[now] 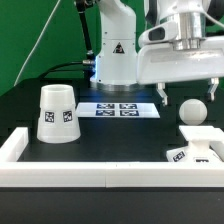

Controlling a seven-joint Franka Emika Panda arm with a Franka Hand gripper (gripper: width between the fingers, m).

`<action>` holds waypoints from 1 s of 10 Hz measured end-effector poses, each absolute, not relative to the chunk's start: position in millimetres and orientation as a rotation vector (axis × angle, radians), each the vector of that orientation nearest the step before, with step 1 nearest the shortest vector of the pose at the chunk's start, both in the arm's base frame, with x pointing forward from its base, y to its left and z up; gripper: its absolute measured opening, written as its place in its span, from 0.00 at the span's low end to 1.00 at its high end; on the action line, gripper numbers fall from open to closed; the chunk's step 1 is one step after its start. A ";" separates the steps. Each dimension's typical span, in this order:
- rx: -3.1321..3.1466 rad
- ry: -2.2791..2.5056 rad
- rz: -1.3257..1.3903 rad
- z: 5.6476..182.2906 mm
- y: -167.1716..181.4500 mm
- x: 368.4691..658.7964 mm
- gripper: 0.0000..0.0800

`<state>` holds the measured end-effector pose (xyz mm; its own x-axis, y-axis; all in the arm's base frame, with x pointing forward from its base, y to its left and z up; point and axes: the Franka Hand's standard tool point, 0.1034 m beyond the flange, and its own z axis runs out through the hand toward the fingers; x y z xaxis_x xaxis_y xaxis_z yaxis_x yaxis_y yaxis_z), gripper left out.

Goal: Assemble lamp

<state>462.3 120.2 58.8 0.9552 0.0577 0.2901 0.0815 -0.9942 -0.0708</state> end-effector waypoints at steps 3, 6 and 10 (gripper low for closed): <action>-3.025 -0.086 -0.445 58.8 119.4 463.0 0.87; -2.998 0.266 -0.379 54.8 123.8 448.7 0.87; -2.956 0.521 -0.334 51.0 125.4 442.1 0.87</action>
Offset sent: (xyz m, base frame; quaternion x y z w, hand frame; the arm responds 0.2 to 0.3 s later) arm 0.0000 0.0000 0.0000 0.0000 0.0000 0.0000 1.0000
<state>442.1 125.4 51.0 0.9163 -0.3499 0.1950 -0.3230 -0.9333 -0.1570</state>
